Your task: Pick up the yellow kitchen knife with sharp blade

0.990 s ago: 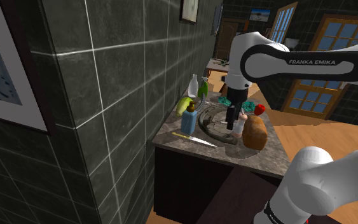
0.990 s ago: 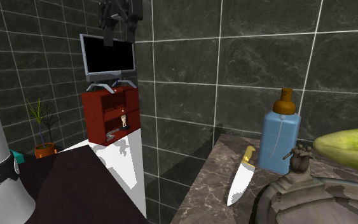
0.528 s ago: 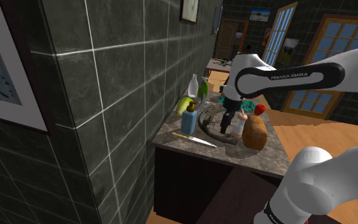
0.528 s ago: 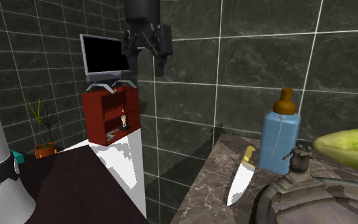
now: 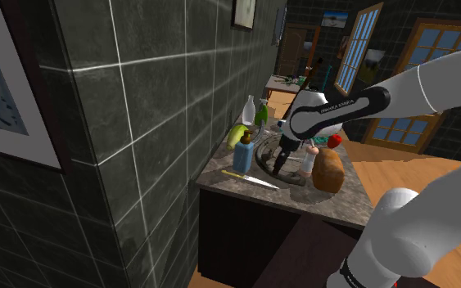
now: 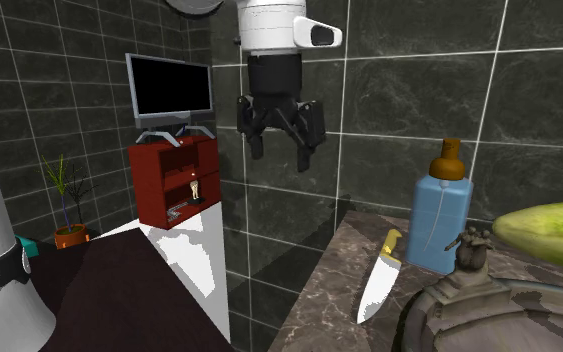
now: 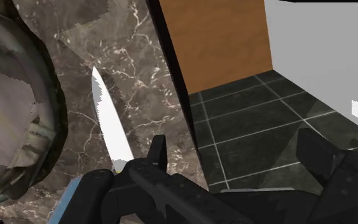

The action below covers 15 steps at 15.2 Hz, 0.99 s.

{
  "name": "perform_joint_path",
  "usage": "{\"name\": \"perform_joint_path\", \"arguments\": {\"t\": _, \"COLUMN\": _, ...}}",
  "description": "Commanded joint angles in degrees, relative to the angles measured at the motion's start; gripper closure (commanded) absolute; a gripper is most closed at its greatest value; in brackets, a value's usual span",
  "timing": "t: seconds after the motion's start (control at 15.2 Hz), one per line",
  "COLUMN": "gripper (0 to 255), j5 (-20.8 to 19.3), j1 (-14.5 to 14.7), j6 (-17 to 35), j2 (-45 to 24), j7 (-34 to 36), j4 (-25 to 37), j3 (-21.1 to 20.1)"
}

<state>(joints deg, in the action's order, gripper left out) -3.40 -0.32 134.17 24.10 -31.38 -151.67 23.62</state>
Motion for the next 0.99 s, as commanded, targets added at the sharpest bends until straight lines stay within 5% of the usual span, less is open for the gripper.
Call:
{"name": "perform_joint_path", "arguments": {"t": 0.0, "gripper": 0, "j5": 3.2, "j1": 1.8, "j6": 5.4, "j2": -4.4, "j7": -4.7, "j4": 0.5, "j3": 3.3}}
{"name": "perform_joint_path", "arguments": {"t": 0.26, "gripper": 0, "j5": 16.5, "j1": 8.1, "j6": 13.4, "j2": -14.8, "j7": -18.3, "j4": 4.0, "j3": 10.6}}
{"name": "perform_joint_path", "arguments": {"t": 0.53, "gripper": 0, "j5": 39.7, "j1": 12.5, "j6": 15.3, "j2": -27.4, "j7": -38.5, "j4": 10.6, "j3": 14.5}}
{"name": "perform_joint_path", "arguments": {"t": 0.73, "gripper": 0, "j5": 54.7, "j1": 9.1, "j6": 13.2, "j2": -36.5, "j7": -51.3, "j4": 17.1, "j3": 11.6}}
{"name": "perform_joint_path", "arguments": {"t": 0.92, "gripper": 0, "j5": 64.7, "j1": 4.3, "j6": 10.5, "j2": -44.3, "j7": -59.9, "j4": 23.8, "j3": 7.8}}
